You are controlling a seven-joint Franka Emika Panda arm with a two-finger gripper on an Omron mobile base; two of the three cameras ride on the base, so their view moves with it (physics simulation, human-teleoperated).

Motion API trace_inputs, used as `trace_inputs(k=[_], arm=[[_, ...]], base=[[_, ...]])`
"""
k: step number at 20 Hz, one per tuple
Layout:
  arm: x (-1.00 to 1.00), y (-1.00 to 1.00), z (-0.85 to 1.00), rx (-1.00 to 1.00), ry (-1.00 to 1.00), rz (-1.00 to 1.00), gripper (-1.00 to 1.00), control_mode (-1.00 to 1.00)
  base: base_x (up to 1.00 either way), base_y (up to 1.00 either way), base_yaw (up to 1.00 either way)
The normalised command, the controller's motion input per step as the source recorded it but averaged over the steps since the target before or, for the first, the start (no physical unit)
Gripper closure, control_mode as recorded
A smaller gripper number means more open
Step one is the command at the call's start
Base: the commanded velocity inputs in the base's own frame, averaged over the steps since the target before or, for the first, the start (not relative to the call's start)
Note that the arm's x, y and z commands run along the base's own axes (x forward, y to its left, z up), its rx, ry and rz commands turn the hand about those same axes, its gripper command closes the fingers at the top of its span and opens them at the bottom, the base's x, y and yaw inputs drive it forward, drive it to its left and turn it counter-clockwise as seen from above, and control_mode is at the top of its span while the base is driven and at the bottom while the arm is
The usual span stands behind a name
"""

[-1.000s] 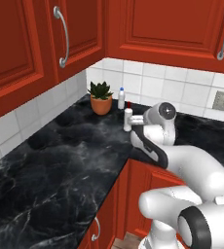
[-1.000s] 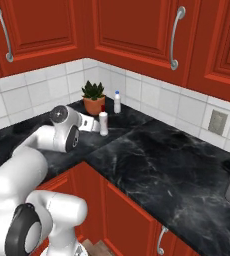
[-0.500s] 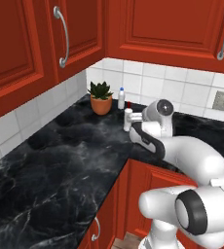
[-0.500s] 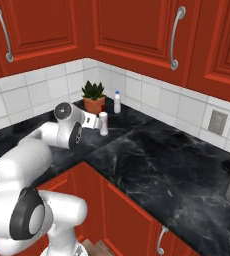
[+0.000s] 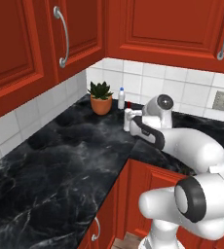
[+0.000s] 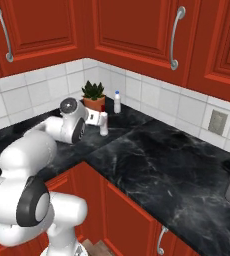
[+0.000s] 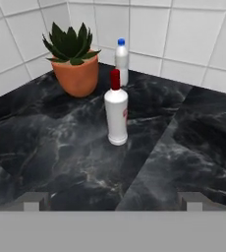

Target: Place the drinks on the dining counter in a tight cluster.

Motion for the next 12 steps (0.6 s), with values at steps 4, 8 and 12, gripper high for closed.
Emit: trace_inputs(k=[4, 8, 12], arm=[[0.14, 0.00, 0.00, 0.00, 0.00, 0.10, -1.00, -1.00], [0.15, -0.01, 0.00, 0.00, 0.00, 0.09, -1.00, -1.00], [0.16, 0.00, 0.00, 0.00, 0.00, 0.05, -1.00, -1.00]], base=[[0.00, 0.00, 0.00], [0.00, 0.00, 0.00], [0.00, 0.00, 0.00]])
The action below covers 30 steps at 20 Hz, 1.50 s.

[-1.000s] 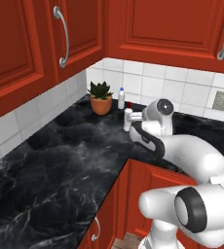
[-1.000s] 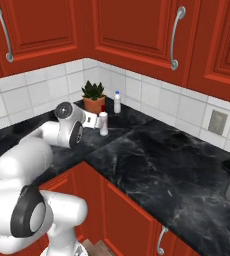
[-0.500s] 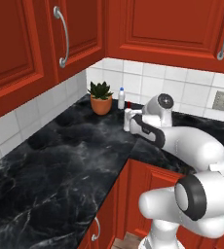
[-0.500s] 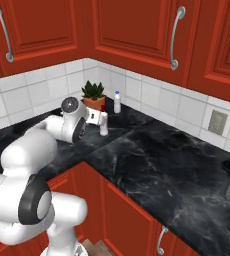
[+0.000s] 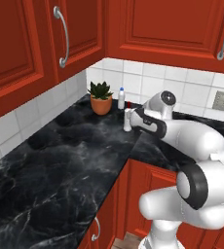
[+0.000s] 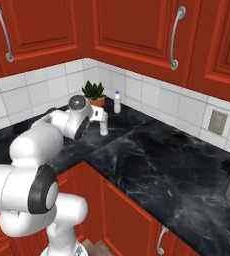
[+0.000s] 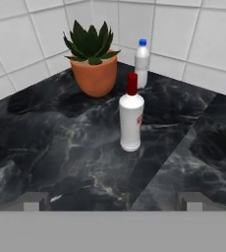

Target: Place the drinks on the dining counter in a tight cluster.

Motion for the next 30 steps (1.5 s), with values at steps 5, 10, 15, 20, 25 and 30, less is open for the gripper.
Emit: trace_inputs(k=[5, 10, 15, 20, 25, 30], arm=[[0.12, -0.03, 0.00, 0.00, 0.00, 0.01, -1.00, -1.00], [0.14, 0.00, -0.06, 0.00, 0.00, 0.00, -1.00, -1.00], [0.17, 0.00, -0.15, 0.00, 0.00, 0.00, -1.00, -1.00], [0.21, 0.00, -0.14, 0.00, 0.00, 0.00, -1.00, -1.00], [0.21, -0.03, -0.08, 0.00, 0.00, 0.00, -1.00, -1.00], [0.21, -0.02, -0.12, 0.00, 0.02, 0.00, -1.00, -1.00]], base=[[0.00, 0.00, 0.00], [0.00, 0.00, 0.00], [0.00, 0.00, 0.00], [0.00, 0.00, 0.00], [0.00, 0.00, 0.00], [0.00, 0.00, 0.00]])
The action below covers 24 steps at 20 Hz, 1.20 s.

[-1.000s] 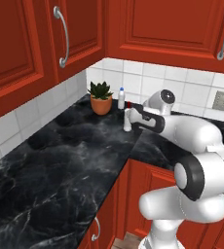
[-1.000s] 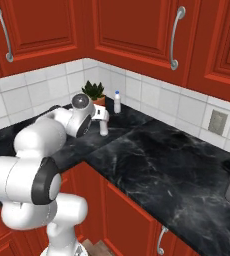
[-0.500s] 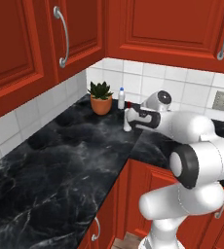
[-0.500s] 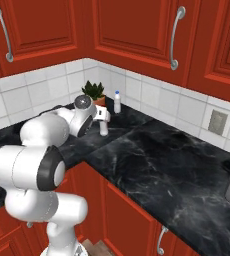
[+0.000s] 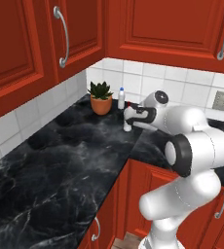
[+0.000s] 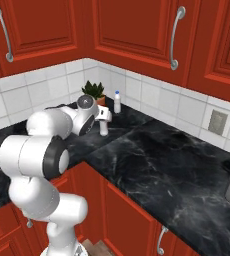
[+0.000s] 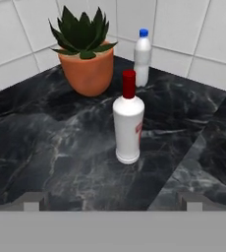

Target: Place the drinks on the dining counter in a tight cluster.

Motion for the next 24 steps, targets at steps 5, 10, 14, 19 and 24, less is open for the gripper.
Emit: trace_inputs(k=[5, 10, 14, 19, 24], arm=[[0.18, 0.00, -0.14, 0.00, 0.00, 0.00, -1.00, -1.00], [0.22, 0.00, -0.12, 0.00, 0.00, 0.00, -1.00, -1.00], [0.22, 0.00, -0.15, -0.03, 0.00, 0.00, -1.00, -1.00], [0.18, 0.00, -0.10, -0.03, 0.00, 0.00, -1.00, -1.00], [0.15, 0.00, -0.06, -0.03, 0.00, 0.00, -1.00, -1.00]], base=[[0.00, 0.00, 0.00], [0.00, 0.00, 0.00], [0.00, 0.00, 0.00], [0.00, 0.00, 0.00], [0.00, 0.00, 0.00]])
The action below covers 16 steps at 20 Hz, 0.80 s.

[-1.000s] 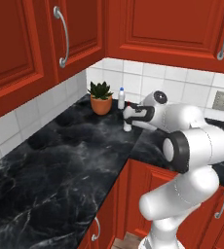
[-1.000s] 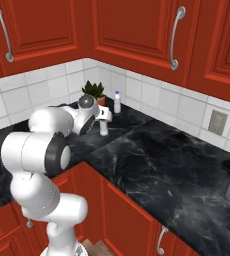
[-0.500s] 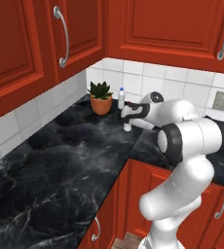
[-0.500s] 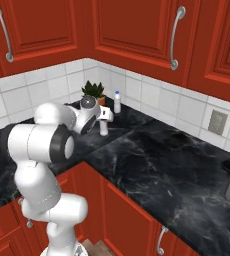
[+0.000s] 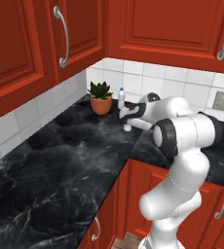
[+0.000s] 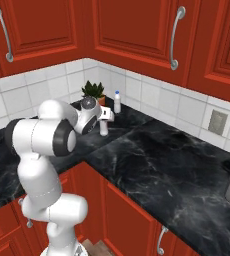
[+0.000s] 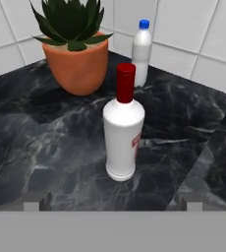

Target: Place the drinks on the dining counter in a tight cluster.

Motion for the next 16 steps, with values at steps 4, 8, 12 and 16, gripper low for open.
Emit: trace_inputs(k=[4, 8, 12, 16], arm=[[0.15, 0.00, -0.03, -0.01, 0.00, 0.00, -1.00, -1.00], [0.14, 0.00, -0.05, 0.00, 0.00, 0.00, -1.00, -1.00], [0.10, 0.00, -0.12, 0.00, 0.00, 0.00, -1.00, -1.00], [0.04, 0.00, -0.16, 0.00, 0.00, 0.00, -1.00, -1.00]], base=[[0.00, 0.00, 0.00], [0.00, 0.00, 0.00], [0.00, 0.00, 0.00], [0.00, 0.00, 0.00]])
